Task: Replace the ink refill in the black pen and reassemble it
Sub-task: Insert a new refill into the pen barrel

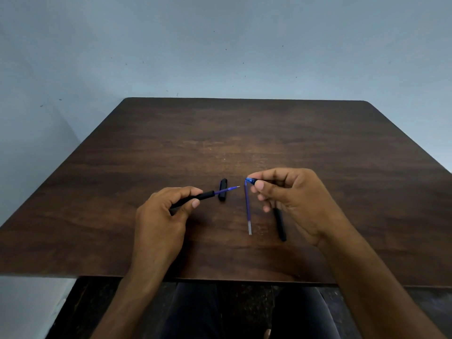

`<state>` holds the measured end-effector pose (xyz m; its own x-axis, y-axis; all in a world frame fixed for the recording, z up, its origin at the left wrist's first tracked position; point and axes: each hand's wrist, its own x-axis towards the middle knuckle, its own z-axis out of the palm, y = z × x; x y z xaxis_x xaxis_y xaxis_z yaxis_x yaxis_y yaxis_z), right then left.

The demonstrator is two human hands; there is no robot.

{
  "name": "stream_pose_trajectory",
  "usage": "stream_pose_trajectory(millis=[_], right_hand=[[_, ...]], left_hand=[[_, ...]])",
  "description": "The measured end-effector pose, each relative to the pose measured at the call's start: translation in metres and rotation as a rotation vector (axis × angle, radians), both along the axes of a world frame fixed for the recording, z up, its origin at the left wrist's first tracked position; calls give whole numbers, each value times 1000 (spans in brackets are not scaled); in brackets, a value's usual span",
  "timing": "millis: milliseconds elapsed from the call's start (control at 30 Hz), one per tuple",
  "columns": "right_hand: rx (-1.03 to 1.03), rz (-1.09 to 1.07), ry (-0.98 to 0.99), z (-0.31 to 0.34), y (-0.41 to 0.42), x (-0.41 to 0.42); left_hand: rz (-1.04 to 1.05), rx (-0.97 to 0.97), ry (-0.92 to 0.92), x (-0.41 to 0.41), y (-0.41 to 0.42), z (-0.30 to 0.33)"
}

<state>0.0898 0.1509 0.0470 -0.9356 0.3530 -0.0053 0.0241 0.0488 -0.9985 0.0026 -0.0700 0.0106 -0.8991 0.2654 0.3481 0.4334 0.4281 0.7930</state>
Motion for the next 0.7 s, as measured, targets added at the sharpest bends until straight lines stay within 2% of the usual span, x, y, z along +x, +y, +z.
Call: stream_pose_trajectory(millis=[400, 700], right_hand=[[59, 10, -4, -2, -1, 1], [-58, 26, -10, 5, -6, -3]], left_hand=[[4, -1, -10, 2, 0, 4], [7, -2, -16, 3, 1, 5]])
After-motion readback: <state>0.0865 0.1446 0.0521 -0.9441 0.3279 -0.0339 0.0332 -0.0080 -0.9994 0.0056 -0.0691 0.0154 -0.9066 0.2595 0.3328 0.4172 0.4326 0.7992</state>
